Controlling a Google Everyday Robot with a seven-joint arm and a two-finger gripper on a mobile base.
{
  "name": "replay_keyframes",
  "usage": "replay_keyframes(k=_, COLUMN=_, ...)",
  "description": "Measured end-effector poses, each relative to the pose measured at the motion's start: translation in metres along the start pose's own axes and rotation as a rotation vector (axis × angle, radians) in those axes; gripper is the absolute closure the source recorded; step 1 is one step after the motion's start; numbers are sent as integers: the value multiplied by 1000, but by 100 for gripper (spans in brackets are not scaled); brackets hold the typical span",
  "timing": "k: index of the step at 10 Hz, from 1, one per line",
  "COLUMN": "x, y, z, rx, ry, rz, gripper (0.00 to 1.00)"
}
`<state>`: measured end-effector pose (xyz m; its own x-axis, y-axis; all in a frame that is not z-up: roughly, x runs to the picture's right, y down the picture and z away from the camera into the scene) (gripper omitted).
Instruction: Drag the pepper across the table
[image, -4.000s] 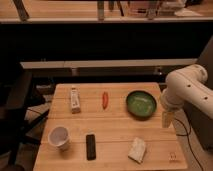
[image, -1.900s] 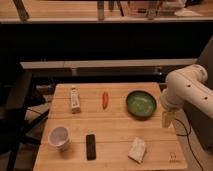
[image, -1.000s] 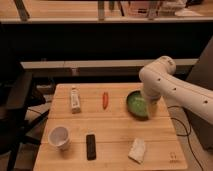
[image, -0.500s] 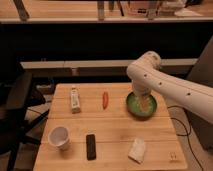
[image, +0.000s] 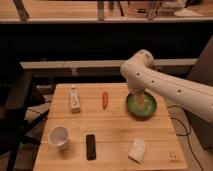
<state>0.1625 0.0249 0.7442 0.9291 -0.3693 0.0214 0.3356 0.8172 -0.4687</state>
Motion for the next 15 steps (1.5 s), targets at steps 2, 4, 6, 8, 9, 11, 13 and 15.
replay_keyframes(k=2, x=-6, y=-10, z=1, rx=4, ry=4, rz=-37, gripper=20)
replay_keyframes(k=4, x=-13, y=-19, z=2, rx=9, ry=4, rz=-65, gripper=20)
replay_keyframes(k=6, x=-10, y=-23, z=4, rx=11, ry=6, rz=-87, gripper=20)
replay_keyframes(k=8, x=-17, y=-31, z=5, rx=16, ry=1, rz=-119, gripper=20)
replay_keyframes(k=9, x=-17, y=-33, z=5, rx=18, ry=1, rz=-128, gripper=20)
replay_keyframes(k=11, x=-17, y=-37, z=7, rx=20, ry=-2, rz=-146, gripper=20)
replay_keyframes(k=13, x=-22, y=-45, z=8, rx=30, ry=-10, rz=-183, gripper=20)
replay_keyframes(k=15, x=-25, y=-49, z=10, rx=34, ry=-15, rz=-207, gripper=20)
